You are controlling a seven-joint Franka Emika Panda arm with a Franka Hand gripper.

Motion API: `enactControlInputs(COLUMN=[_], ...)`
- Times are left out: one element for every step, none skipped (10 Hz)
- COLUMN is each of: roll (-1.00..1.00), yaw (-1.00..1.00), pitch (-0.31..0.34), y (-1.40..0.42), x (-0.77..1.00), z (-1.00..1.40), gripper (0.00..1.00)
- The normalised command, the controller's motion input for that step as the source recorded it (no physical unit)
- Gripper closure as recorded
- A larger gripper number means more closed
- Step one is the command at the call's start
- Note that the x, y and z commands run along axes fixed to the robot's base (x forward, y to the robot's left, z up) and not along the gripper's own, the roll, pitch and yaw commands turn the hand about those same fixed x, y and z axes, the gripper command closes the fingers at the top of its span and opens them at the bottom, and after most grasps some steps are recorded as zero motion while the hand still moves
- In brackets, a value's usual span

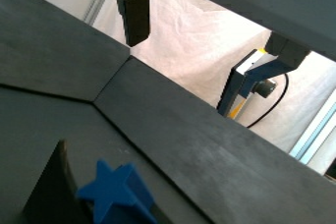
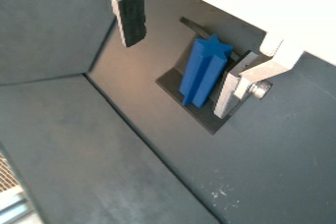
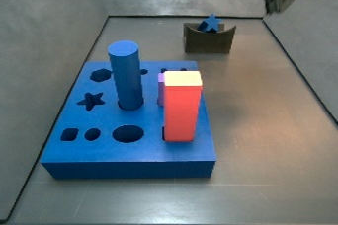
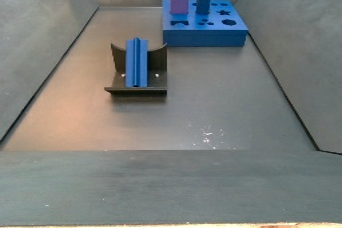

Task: Pick up the star object. Move up. Place the star object on the fixture. Regrasp the star object. Move to above the board. Insert the star object.
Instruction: Regrasp the star object, then move to above the board.

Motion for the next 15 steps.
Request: enactControlInputs(roll=[0.12, 0.11, 0.09, 0.09, 0.09, 0.09, 0.09, 0.08, 0.08, 0.08, 0.07, 0.07, 0.00, -0.03, -0.03], yaw=[0.15, 0.14, 0.10, 0.07, 0.02, 0.01, -0.03, -0.03, -0.04, -0.04, -0.03, -0.01, 0.00, -0.03, -0.04], pitch=[-0.067, -0.089, -0.120, -0.122, -0.115, -0.108, -0.081, -0.071, -0.043, -0.028, -0.015, 0.001, 0.000, -0.092, -0.088], y=[0.06, 0.05, 0.05, 0.05, 0.04, 0.04, 0.02, 0.02, 0.01, 0.01, 0.01, 0.00, 0.00, -0.12, -0.12], x=[0.07, 0.07, 0.08, 0.09, 0.11, 0.11, 0.11, 0.10, 0.09, 0.08, 0.08, 0.06, 0.00, 0.08, 0.07], z=[-1.00, -1.00, -1.00, -1.00, -1.00, -1.00, -0.89, -0.79, -0.59, -0.45, -0.31, -0.20, 0.00, 1.00, 1.00], gripper=[0.00, 0.00, 0.00, 0.00, 0.00, 0.00, 0.00, 0.00, 0.00, 0.00, 0.00, 0.00, 1.00, 1.00, 1.00])
